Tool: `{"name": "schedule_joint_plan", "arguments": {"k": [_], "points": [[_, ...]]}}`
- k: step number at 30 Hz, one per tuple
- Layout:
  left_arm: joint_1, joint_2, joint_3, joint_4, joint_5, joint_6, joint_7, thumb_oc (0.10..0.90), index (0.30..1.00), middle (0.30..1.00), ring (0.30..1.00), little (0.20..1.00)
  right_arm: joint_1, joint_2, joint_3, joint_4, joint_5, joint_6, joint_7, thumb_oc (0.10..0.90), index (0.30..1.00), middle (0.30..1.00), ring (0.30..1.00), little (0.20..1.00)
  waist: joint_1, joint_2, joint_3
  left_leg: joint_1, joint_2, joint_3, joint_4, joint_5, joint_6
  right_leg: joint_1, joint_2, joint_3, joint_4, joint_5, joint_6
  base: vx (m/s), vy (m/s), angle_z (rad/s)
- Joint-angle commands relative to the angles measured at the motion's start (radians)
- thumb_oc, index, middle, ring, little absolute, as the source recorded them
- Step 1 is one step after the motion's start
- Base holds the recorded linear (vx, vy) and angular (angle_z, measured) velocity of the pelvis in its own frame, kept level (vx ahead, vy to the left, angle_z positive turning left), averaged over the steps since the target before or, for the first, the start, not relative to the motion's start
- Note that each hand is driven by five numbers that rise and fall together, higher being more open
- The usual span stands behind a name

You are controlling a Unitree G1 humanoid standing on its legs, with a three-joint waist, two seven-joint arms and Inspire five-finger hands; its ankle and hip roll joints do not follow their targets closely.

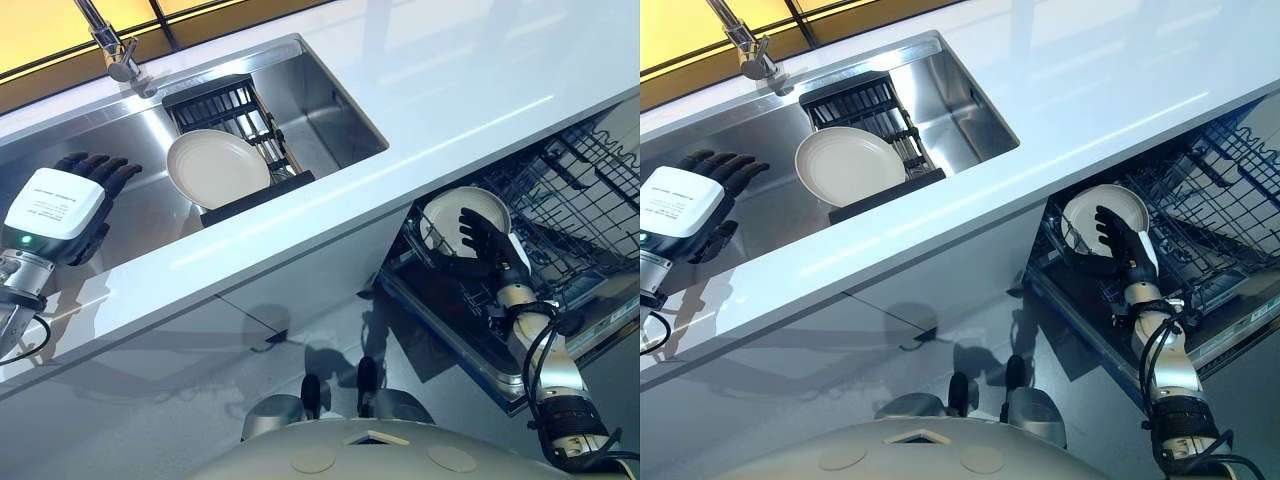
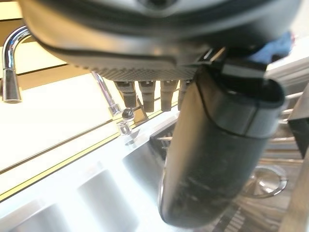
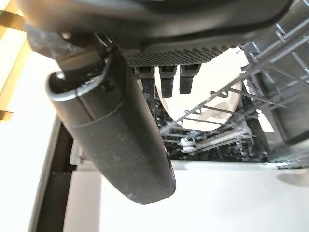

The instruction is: Pick up plates and place into dishwasher.

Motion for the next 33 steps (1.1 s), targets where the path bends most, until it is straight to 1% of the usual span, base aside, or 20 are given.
{"name": "schedule_joint_plan", "arguments": {"k": [1,5,8,10,13,17,28,33], "points": [[-0.148,0.048,0.034,-0.005,-0.050,0.102,0.116,0.800,0.900,0.900,0.900,0.900,-0.085,-0.047,-0.002,-0.039,0.025,-0.102,0.016,0.800,0.900,0.900,0.900,0.900,-0.029,0.003,-0.048,-0.030,-0.042,0.036,0.002,-0.049,0.025,0.044,0.003,-0.042,0.107,-0.176,0.081,0.00,0.000,0.00],[-0.182,0.009,0.023,0.007,-0.063,0.175,0.187,0.800,0.900,0.900,0.900,0.900,-0.075,-0.026,0.007,-0.026,0.009,-0.094,0.024,0.800,0.900,0.900,0.900,0.900,-0.036,0.001,-0.047,-0.034,-0.038,0.040,0.002,-0.049,0.021,0.043,0.002,-0.039,0.102,-0.174,0.081,0.00,0.000,0.00],[-0.205,-0.019,0.014,0.004,-0.065,0.220,0.208,0.800,0.900,0.900,0.900,0.900,-0.070,-0.007,0.019,-0.027,-0.005,-0.084,0.018,0.800,0.900,0.900,0.900,0.900,-0.041,0.000,-0.045,-0.036,-0.037,0.042,0.002,-0.047,0.020,0.041,0.002,-0.036,0.103,-0.174,0.081,0.00,0.000,0.00],[-0.229,-0.044,-0.003,0.002,-0.043,0.242,0.210,0.800,0.900,0.900,0.900,0.900,-0.067,0.007,0.027,-0.027,-0.020,-0.083,0.017,0.800,0.900,0.900,0.900,0.900,-0.047,-0.002,-0.043,-0.037,-0.036,0.044,0.002,-0.047,0.019,0.038,0.001,-0.032,0.104,-0.175,0.080,0.00,0.000,0.00],[-0.260,-0.062,-0.035,-0.009,-0.020,0.265,0.184,0.800,0.900,0.900,0.900,0.900,-0.065,0.014,0.033,-0.032,-0.028,-0.078,0.019,0.800,0.900,0.900,0.900,0.900,-0.054,-0.002,-0.040,-0.035,-0.035,0.047,0.002,-0.048,0.019,0.037,0.001,-0.027,0.106,-0.175,0.081,0.00,0.000,0.00],[-0.304,-0.069,-0.092,-0.005,-0.014,0.285,0.160,0.800,0.900,0.900,0.900,0.900,-0.069,0.010,0.047,-0.032,-0.025,-0.077,0.021,0.800,0.900,0.900,0.900,0.900,-0.062,-0.002,-0.036,-0.031,-0.036,0.052,0.002,-0.049,0.021,0.035,0.001,-0.021,0.112,-0.175,0.083,0.00,0.000,0.00],[-0.381,-0.071,-0.201,0.025,-0.011,0.292,0.092,0.800,0.900,0.900,0.900,0.900,-0.055,0.008,0.063,-0.033,-0.030,-0.068,0.032,0.800,0.900,0.900,0.900,0.900,-0.087,0.003,-0.029,-0.023,-0.038,0.067,0.002,-0.052,0.025,0.033,0.004,0.000,0.113,-0.169,0.088,0.04,0.012,-0.04],[-0.405,-0.073,-0.234,0.037,0.006,0.299,0.075,0.800,0.900,0.900,0.900,0.900,-0.055,0.005,0.066,-0.031,-0.027,-0.068,0.028,0.800,0.900,0.900,0.900,0.900,-0.092,0.003,-0.023,-0.024,-0.039,0.072,0.002,-0.052,0.028,0.027,0.004,0.008,0.116,-0.167,0.090,0.01,0.005,-0.03]]}}
